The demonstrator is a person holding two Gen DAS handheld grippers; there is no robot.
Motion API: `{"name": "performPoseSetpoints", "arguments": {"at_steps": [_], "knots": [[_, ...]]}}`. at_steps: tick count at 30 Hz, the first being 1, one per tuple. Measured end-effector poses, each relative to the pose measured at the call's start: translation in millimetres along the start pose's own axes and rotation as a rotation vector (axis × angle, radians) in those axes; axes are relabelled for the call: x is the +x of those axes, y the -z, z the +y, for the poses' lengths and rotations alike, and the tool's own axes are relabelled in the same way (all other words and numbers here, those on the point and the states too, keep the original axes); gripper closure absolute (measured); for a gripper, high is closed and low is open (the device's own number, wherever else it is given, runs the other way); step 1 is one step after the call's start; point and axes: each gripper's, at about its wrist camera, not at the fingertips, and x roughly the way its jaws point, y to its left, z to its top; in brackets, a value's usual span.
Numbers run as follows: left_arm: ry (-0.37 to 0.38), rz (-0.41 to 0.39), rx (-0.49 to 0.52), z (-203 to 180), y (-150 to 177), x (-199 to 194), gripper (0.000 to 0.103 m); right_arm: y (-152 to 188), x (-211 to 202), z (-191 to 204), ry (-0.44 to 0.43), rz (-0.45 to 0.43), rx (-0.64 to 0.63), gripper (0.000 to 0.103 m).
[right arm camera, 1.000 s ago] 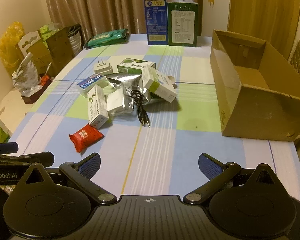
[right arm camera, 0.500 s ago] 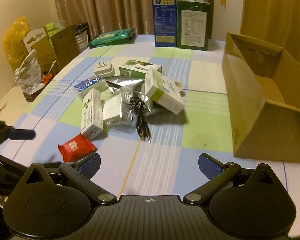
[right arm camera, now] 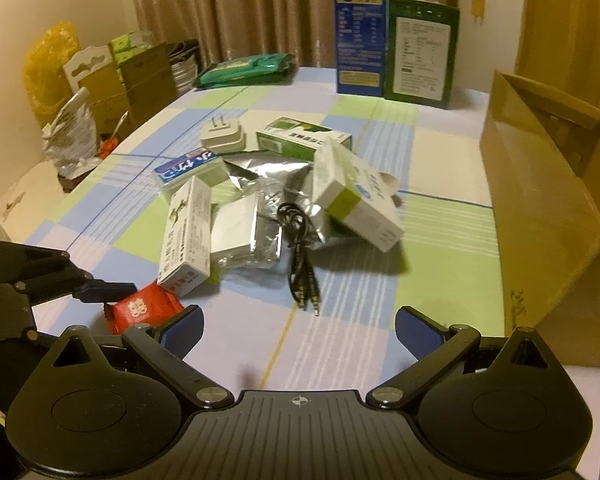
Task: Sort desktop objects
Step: 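Grasp the red snack packet with left tool while right tool grasps white ointment box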
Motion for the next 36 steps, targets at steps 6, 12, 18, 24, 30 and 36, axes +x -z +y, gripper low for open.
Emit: {"name": "performPoseSetpoints", "arguments": {"at_steps": [6, 12, 18, 24, 30, 36], "knots": [[0.012, 0.018, -0.016, 2, 1, -3, 0.075, -1, 2, 6, -0.021, -0.008, -0.02, 0.008], [-0.023, 0.054, -0.127, 22, 13, -14, 0.076, -4, 5, 23, -0.076, -0.025, -0.082, 0.017], [-0.109, 0.06, -0.297, 58, 23, -15, 0.076, -9, 23, 61, -0.101, -0.063, -0.262, 0.034], [-0.117, 0.017, -0.489, 91, 24, -9, 0.077, -6, 51, 94, -0.069, -0.089, -0.419, 0.044], [-0.118, -0.002, -0.543, 99, 26, -8, 0.077, 4, 78, 116, -0.03, -0.091, -0.539, 0.052], [-0.122, -0.019, -0.531, 96, 24, -6, 0.071, 3, 92, 121, 0.018, -0.092, -0.544, 0.065]]}}
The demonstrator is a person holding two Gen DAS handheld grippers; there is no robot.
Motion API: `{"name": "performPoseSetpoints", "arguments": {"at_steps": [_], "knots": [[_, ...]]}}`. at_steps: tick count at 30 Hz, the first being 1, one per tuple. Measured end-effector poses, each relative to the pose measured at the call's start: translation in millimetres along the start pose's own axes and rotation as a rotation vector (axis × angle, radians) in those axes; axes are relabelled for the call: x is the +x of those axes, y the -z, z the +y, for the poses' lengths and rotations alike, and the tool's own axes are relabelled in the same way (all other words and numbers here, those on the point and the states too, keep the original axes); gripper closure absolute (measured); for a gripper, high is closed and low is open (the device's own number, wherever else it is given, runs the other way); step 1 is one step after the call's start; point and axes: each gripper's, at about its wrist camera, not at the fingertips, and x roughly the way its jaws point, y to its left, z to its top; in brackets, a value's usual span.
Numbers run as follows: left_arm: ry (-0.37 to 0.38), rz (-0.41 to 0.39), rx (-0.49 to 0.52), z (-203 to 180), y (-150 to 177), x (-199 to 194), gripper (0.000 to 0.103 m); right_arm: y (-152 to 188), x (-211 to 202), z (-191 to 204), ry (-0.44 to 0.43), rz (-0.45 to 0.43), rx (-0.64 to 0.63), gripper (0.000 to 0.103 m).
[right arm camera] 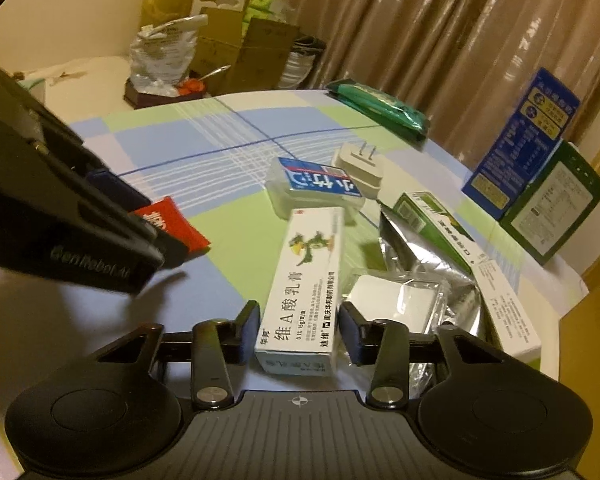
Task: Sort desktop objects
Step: 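Grasp the red snack packet with left tool while right tool grasps white ointment box, then carry red packet with left tool while right tool carries ointment box to cardboard box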
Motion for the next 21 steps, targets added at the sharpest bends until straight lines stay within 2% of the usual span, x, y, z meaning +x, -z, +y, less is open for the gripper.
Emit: {"name": "performPoseSetpoints", "arguments": {"at_steps": [3, 7, 10, 15, 18, 21], "knots": [[-0.008, 0.006, 0.011, -2, 0, 4, 0.066, 0, -5, -6, -0.008, 0.01, 0.045, 0.067], [-0.024, 0.007, 0.035, -5, 1, 5, 0.064, 5, -18, -26, -0.086, 0.067, 0.241, 0.068], [-0.037, -0.003, 0.073, -10, 1, 5, 0.064, 14, -27, -29, -0.12, 0.088, 0.326, 0.068], [-0.094, -0.022, 0.179, -22, 5, 8, 0.064, 19, -27, -24, -0.106, 0.08, 0.311, 0.067], [-0.1, -0.02, 0.199, -26, 6, 12, 0.065, 19, -26, -23, -0.098, 0.07, 0.295, 0.065], [-0.106, -0.021, 0.219, -31, 5, 14, 0.074, 22, -22, -22, -0.092, 0.066, 0.285, 0.063]]}}
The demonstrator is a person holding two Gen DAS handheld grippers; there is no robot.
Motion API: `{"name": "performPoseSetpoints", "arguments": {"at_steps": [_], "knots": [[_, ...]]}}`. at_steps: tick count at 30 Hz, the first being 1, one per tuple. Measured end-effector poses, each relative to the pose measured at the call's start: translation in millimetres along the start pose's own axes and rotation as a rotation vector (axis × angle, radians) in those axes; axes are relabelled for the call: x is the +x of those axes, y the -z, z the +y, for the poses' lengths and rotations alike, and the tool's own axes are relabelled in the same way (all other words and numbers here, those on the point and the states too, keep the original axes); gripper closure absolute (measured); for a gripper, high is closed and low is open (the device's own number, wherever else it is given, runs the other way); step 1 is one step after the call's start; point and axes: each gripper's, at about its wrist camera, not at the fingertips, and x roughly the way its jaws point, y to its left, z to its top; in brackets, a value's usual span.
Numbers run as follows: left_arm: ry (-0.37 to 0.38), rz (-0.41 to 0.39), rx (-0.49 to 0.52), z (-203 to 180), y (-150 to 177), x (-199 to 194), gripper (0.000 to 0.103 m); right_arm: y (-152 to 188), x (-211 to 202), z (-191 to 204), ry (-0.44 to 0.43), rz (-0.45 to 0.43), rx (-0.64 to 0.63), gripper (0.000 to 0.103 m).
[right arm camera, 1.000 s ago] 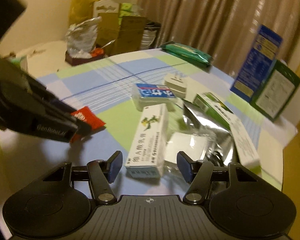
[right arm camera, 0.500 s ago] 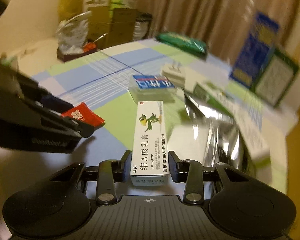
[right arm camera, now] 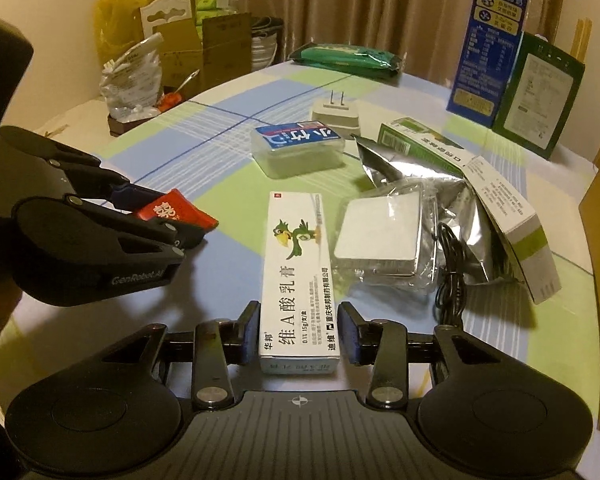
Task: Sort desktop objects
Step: 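Carry red packet with left tool while right tool carries ointment box to cardboard box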
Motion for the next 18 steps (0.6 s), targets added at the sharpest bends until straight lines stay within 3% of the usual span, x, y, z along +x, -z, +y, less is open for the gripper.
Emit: {"name": "performPoseSetpoints", "arguments": {"at_steps": [11, 18], "knots": [[0.057, 0.023, -0.098, 10, 0, -8, 0.081, -3, 9, -1, -0.009, -0.024, -0.009, 0.068], [0.085, 0.003, -0.109, 7, -2, -19, 0.081, -5, -11, -4, -0.009, -0.048, 0.023, 0.068]]}}
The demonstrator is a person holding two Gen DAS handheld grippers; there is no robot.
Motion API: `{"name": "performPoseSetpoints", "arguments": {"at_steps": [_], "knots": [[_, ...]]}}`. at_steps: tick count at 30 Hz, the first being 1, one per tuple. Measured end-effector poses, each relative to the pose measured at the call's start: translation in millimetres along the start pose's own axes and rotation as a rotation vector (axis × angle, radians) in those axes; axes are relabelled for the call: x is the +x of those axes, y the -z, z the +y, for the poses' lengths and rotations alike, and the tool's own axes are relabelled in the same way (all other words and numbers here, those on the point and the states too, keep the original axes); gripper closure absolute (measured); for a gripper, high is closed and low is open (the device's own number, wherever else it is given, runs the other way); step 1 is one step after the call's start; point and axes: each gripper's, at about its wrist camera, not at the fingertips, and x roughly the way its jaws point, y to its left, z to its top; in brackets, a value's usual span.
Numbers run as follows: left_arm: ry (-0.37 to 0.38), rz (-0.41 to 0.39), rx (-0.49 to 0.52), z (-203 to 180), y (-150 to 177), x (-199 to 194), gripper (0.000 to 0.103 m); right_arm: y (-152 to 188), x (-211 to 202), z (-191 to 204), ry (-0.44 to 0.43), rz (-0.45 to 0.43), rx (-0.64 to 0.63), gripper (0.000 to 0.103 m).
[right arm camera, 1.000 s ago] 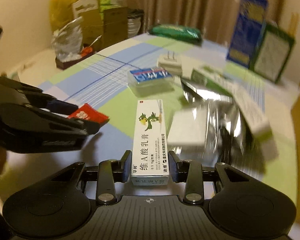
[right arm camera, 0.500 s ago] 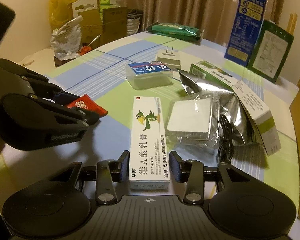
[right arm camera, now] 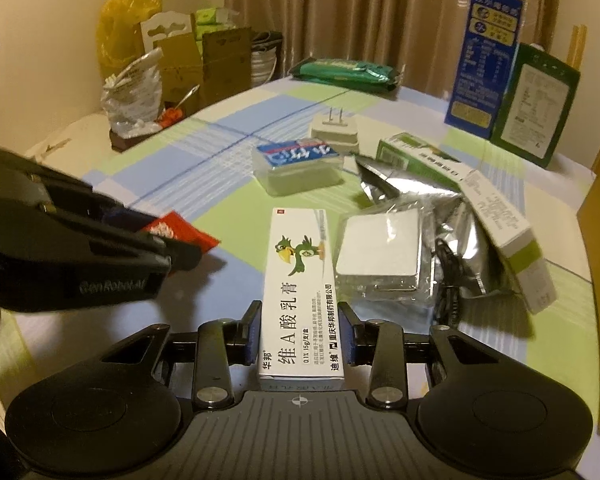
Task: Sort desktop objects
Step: 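Carry red packet with left tool while right tool carries ointment box to cardboard box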
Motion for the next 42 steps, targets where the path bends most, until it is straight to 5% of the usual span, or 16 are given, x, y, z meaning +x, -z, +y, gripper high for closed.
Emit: {"name": "performPoseSetpoints", "arguments": {"at_steps": [10, 17, 31, 42], "knots": [[0.031, -0.027, 0.027, -12, 2, -21, 0.081, -1, -47, -8, 0.062, -0.054, 0.023, 0.068], [0.069, -0.07, 0.047, -35, -14, -40, 0.081, -14, -105, -56, 0.167, -0.111, 0.144, 0.068], [0.361, -0.225, 0.162, -200, -122, -66, 0.081, -15, -206, -227, 0.446, -0.153, 0.341, 0.068], [0.455, -0.182, 0.208, -289, -162, -26, 0.081, 15, -197, -299, 0.443, -0.064, 0.444, 0.068]]}}
